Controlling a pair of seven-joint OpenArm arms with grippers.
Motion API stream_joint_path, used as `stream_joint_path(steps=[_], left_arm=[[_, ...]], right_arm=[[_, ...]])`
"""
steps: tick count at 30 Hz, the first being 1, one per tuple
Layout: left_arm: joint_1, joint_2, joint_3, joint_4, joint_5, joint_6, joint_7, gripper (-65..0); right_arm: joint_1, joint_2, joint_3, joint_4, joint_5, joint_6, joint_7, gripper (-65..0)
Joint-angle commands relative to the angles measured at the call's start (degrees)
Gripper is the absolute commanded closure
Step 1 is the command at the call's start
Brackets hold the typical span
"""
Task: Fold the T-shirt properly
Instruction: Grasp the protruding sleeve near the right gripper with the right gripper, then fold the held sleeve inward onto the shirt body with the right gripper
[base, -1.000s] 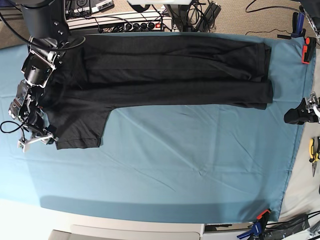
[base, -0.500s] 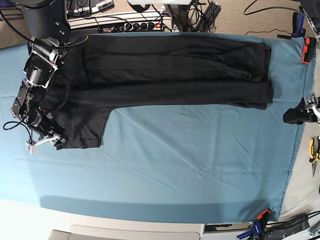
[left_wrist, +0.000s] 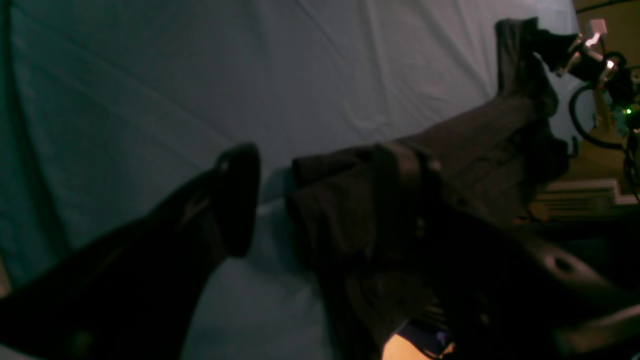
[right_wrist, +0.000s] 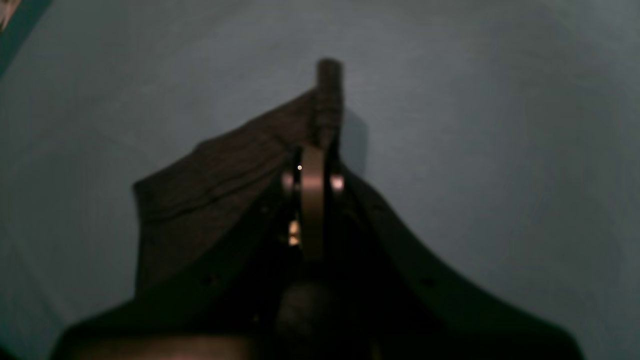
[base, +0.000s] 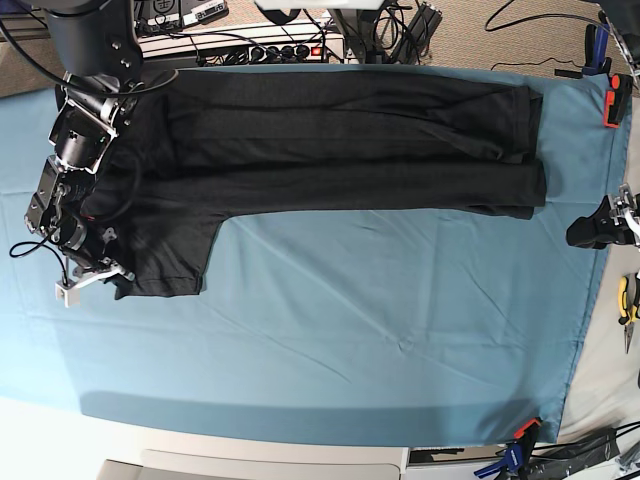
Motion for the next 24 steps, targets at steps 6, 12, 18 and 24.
stream_joint_path(steps=[6,12,18,24], left_arm=[[-1.07,-1.75,-0.50,0.76,-1.56,-0.28,-0.63,-36.5],[-1.07,-1.75,-0.50,0.76,-1.56,-0.28,-0.63,-36.5],[-1.07,-1.75,-0.50,0.76,-1.56,-0.28,-0.63,-36.5],[-1.07,-1.75,-0.50,0.76,-1.56,-0.28,-0.63,-36.5]], right_arm=[[1.70,1.05,0.07,0.87,12.04,5.85,-4.50,0.0],[0.48,1.86,-0.13,0.98,18.32,5.85,-9.57,0.0],[-5.73,3.82,-5.14,8.13,20.68,5.85,-11.04,0.0],[-15.30,4.63,-10.23,26.14,21.27,5.85,-12.76,0.0]])
